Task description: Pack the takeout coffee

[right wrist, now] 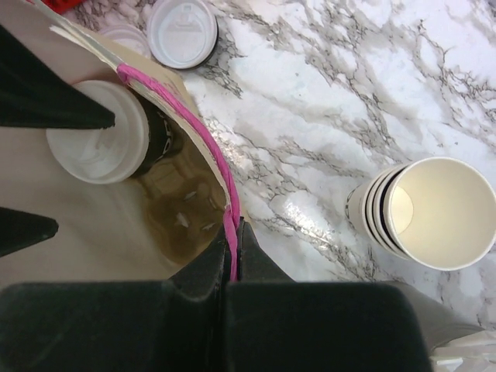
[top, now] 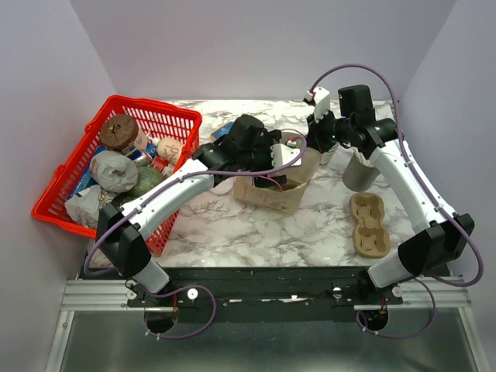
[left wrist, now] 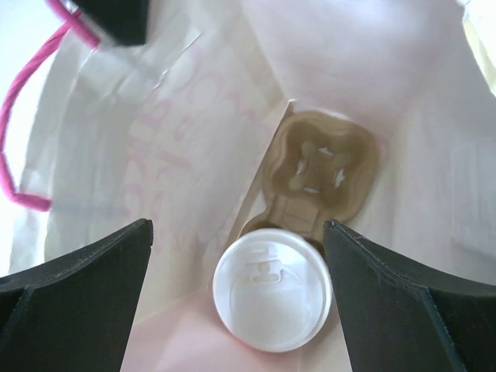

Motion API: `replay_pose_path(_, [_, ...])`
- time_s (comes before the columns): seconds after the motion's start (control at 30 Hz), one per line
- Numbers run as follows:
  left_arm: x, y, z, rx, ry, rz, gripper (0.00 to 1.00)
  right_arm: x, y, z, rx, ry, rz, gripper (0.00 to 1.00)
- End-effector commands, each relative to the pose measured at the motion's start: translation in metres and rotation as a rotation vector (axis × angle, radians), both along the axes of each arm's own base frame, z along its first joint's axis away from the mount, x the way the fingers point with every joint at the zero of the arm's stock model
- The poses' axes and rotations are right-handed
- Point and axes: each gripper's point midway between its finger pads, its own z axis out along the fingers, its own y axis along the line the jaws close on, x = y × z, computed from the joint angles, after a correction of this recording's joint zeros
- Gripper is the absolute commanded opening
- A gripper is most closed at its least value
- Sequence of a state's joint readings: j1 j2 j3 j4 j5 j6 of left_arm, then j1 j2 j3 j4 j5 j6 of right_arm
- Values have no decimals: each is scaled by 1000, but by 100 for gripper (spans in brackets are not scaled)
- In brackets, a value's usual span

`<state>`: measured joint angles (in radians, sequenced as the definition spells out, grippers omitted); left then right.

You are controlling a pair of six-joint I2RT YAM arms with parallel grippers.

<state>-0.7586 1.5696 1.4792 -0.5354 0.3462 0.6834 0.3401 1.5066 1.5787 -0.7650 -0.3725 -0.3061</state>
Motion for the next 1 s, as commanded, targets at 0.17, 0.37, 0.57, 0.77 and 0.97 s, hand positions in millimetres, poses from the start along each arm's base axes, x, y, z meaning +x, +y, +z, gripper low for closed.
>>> replay_pose_path(0.17, [-11,-9,61,-322,48,28,99,22,0,9,-4,-29,-34,1])
replay_pose_path(0.37, [7,-6,138,-540,-15,148,98,34,1,13,-19,-55,-36,20])
replay_pose_path(0.57, [30,6,172,-608,-37,243,99,35,5,31,-4,-89,-3,68])
replay_pose_path(0.77, [45,21,188,-647,-58,331,99,33,8,74,45,-162,-1,84])
replay_pose_path(0.97, [49,41,207,-647,-98,384,99,18,-17,126,80,-240,-54,84])
